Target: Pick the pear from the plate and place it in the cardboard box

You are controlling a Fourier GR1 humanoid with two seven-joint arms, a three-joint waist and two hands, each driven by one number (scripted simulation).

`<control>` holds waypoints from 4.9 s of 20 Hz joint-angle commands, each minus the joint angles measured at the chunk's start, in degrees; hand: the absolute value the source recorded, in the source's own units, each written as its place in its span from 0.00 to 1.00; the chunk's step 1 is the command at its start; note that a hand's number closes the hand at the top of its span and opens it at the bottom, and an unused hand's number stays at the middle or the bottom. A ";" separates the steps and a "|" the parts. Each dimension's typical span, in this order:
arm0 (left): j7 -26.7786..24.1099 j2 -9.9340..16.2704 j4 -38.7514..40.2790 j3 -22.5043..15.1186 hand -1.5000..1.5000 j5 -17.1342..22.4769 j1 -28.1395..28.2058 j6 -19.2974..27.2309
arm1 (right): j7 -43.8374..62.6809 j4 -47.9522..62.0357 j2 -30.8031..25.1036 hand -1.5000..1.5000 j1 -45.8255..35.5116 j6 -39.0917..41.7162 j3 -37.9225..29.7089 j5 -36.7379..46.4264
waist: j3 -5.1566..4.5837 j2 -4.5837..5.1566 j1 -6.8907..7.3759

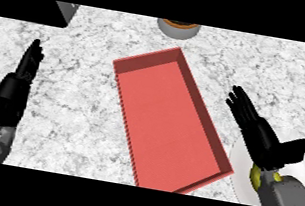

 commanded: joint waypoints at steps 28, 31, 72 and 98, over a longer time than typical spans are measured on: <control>7.75 -0.58 0.56 -1.49 0.50 -1.77 5.85 -5.69 | 16.89 15.59 -33.40 0.00 -1.14 23.82 -4.53 9.26 | 0.82 1.43 0.95; 9.83 -0.10 -2.33 -1.26 0.50 -1.51 5.19 -6.17 | 23.12 14.11 -34.19 0.00 -5.82 29.30 -1.96 9.17 | 0.84 1.29 1.77; 12.33 -8.88 -3.43 10.63 0.50 -10.95 5.28 -17.54 | 42.01 -1.21 -10.02 0.00 4.72 37.21 -15.26 30.02 | 0.89 1.19 0.06; 6.03 -12.94 -1.08 13.18 0.50 -13.77 8.29 -19.26 | 25.18 5.95 -5.14 1.00 3.47 25.62 -14.05 52.16 | 0.90 1.26 0.31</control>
